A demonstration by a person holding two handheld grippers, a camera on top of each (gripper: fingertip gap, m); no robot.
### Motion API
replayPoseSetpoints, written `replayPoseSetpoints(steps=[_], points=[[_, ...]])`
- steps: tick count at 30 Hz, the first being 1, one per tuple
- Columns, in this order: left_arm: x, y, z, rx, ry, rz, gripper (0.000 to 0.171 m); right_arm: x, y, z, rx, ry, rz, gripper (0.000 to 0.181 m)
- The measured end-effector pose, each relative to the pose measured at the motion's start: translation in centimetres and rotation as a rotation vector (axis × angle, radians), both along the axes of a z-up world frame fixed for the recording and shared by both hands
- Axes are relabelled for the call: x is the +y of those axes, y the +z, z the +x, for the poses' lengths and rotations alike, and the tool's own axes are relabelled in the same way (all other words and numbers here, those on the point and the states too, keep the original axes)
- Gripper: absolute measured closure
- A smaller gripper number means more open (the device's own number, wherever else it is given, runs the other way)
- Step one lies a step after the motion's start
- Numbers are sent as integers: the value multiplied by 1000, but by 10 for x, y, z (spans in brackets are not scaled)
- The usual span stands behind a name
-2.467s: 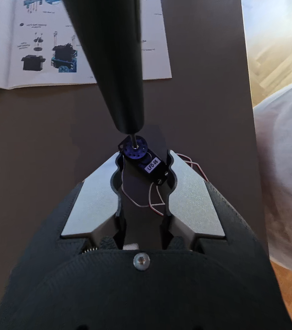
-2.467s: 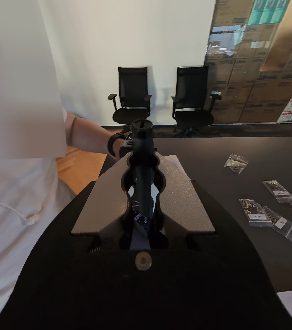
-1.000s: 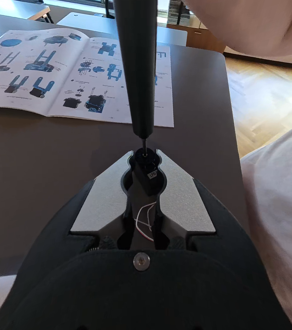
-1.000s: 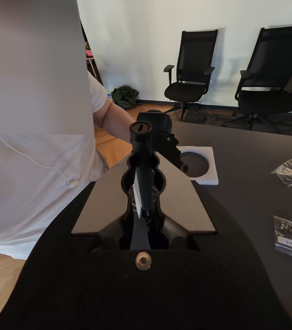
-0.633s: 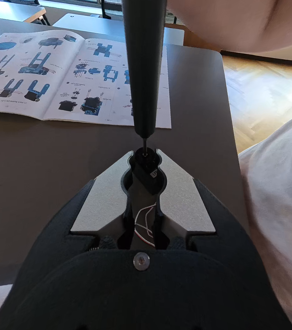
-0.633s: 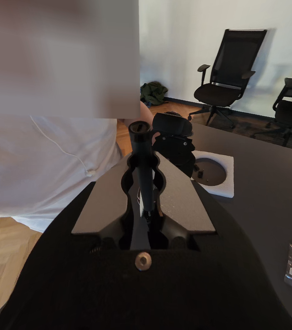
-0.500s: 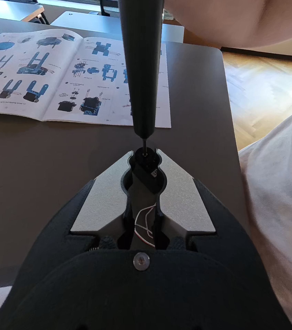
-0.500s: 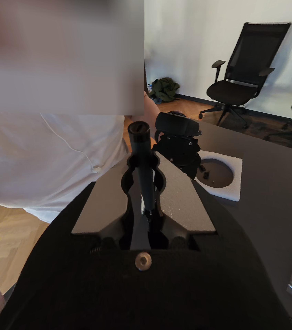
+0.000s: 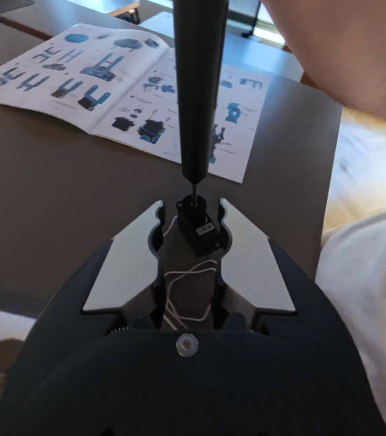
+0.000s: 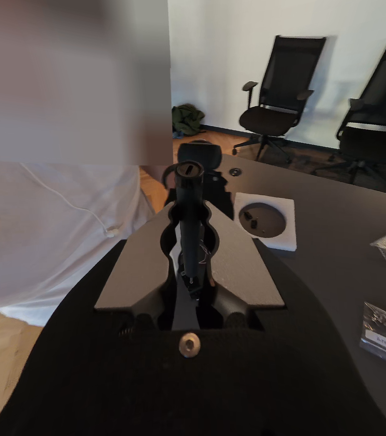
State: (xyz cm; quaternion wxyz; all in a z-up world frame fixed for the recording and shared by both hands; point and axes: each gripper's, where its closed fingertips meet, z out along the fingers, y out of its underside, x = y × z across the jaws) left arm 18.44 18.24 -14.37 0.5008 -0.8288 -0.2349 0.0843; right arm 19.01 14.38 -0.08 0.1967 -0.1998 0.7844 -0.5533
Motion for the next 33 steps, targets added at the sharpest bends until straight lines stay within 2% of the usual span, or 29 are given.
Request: replayPoseSetpoints(steps=[3, 6, 9, 12, 15, 19, 22, 27, 33], points=[[-1, 1, 1, -29, 161, 17, 132, 0, 0, -2, 23, -91, -20, 166], [-6, -9, -5, 0, 286, -40, 132, 2, 1, 0, 36, -147, -36, 165], [-1, -14, -6, -5, 328, -29, 133, 4, 1, 1, 48, -178, -42, 165], [1, -8, -7, 47, 360, 4, 149, 6, 1, 4, 61, -184, -38, 166], [2, -6, -8, 82, 377, -15, 151, 9, 1, 5, 75, -187, -36, 165], [5, -7, -7, 59, 344, 3, 151, 14, 0, 14, 71, -125, -33, 165], [12, -7, -2, 40, 244, 21, 151, 16, 1, 14, 44, -79, -29, 165], [19, -7, 4, 119, 98, -31, 151, 21, 1, 11, -2, 8, -15, 165], [20, -7, 4, 124, 17, -29, 151, 23, 2, 9, -21, 72, -11, 165]])
